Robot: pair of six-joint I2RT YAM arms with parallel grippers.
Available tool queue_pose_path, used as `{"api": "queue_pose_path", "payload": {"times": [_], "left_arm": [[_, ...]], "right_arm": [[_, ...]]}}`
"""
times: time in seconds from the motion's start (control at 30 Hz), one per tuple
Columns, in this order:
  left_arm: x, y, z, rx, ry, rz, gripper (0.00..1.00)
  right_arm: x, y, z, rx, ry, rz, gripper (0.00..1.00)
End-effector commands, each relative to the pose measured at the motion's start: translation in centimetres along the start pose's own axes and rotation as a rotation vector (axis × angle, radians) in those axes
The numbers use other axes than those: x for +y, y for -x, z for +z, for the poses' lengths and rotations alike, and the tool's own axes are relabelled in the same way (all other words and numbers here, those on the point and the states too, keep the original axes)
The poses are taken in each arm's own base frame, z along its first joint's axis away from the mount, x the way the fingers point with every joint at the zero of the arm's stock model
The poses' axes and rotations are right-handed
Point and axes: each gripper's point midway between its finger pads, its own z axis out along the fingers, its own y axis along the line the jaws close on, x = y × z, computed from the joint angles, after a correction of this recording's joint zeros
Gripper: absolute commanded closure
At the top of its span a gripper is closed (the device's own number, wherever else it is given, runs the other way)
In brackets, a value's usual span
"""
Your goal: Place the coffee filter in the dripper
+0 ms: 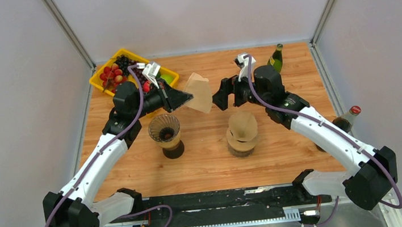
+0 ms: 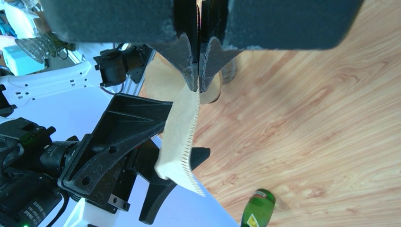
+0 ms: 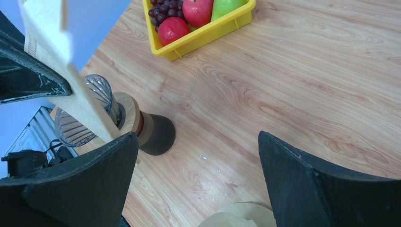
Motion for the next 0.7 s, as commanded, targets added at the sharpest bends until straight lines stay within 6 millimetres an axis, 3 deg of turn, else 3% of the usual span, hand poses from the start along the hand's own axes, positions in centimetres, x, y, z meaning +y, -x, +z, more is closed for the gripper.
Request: {"api": "queue_pose_path", "payload": {"times": [0.0, 0.17, 0.67], "left_arm": [[-0.6, 0.8, -0.5, -0.026, -0.003, 0.031, 1.0], [-0.7, 0.9, -0.5, -0.025, -0.005, 0.037, 1.0], [-0.5, 0.7, -0.3, -0.019, -0.008, 0.032, 1.0]], "right_arm": [[-0.3, 2.9, -1.1, -0.107, -0.059, 0.011, 0.0], [-2.2, 2.9, -1.2, -0.107, -0.167, 0.023, 0.0], [-0.4, 2.5, -0.1, -0.055, -0.062, 0.011, 0.0]]}}
